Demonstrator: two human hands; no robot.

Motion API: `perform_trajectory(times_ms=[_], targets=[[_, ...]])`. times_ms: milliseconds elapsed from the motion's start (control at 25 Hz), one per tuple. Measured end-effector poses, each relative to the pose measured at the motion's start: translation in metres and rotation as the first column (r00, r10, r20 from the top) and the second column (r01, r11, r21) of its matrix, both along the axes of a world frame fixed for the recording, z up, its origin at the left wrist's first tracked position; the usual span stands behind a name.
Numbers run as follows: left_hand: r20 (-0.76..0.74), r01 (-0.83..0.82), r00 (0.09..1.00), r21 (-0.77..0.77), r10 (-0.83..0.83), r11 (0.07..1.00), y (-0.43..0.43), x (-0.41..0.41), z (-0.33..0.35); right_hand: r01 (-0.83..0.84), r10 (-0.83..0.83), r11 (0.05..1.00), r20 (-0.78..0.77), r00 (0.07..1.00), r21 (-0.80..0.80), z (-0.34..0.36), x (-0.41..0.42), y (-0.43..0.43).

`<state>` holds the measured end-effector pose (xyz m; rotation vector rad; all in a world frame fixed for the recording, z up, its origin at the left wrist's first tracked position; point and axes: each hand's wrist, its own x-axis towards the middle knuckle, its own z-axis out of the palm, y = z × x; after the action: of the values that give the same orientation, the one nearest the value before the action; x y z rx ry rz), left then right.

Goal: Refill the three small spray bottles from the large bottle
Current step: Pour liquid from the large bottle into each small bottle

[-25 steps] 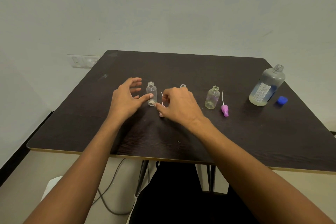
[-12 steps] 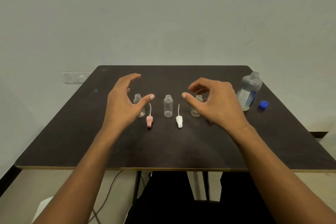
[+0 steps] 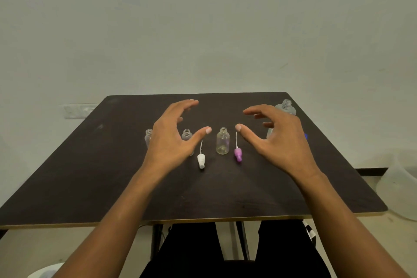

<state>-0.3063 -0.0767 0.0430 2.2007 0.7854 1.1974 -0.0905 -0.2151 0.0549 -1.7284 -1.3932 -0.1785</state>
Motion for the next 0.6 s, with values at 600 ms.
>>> perform_trajectory(times_ms=[600], targets=[[-0.122, 0.040, 0.990, -0.213, -0.067, 0.976, 0.014, 0.071, -0.048, 0.262, -0.241, 0.963, -0.240, 0.940, 0.060, -0.035, 0.076, -0.008]])
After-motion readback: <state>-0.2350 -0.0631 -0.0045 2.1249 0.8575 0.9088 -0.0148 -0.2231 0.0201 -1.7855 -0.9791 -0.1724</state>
